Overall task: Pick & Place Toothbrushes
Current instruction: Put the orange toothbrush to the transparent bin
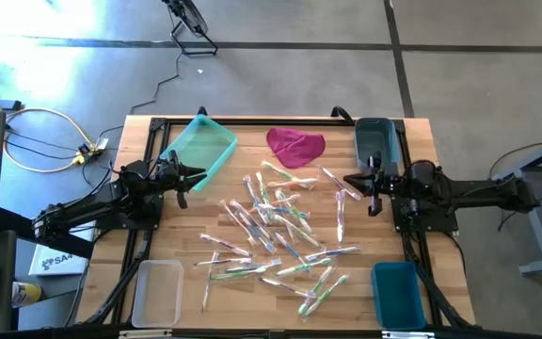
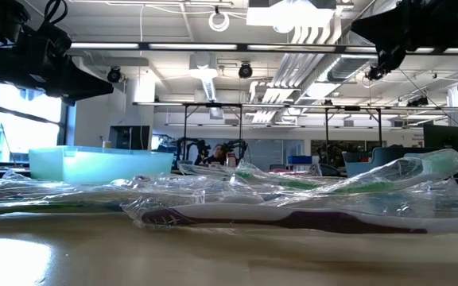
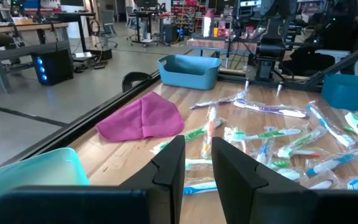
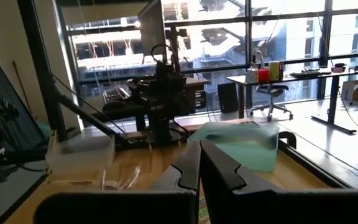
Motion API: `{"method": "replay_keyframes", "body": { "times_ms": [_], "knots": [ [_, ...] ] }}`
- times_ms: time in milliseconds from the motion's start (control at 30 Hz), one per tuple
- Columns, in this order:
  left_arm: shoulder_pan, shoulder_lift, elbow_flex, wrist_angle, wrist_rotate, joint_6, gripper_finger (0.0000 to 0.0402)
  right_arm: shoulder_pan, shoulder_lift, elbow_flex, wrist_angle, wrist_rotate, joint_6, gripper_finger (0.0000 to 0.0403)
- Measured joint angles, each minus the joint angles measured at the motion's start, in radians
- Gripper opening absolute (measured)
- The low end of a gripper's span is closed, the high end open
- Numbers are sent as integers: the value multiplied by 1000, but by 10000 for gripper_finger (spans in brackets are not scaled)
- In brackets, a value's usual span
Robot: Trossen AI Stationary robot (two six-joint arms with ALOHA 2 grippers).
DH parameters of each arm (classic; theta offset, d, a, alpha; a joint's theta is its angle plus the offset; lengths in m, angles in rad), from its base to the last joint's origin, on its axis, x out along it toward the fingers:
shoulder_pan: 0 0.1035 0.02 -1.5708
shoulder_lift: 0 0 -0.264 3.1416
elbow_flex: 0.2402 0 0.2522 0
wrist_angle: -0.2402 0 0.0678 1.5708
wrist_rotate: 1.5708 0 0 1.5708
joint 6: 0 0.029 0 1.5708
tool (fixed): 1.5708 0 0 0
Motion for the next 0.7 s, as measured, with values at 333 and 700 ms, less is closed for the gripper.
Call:
{"method": "replay_keyframes", "body": {
  "times_ms": [333,700],
  "knots": [
    [0,0,0,0,0,1,74,-1,261,187,-15,-15,-30,2],
    [0,0,0,0,0,1,74,-1,507,409,-85,-105,-62,2]
  ]
}}
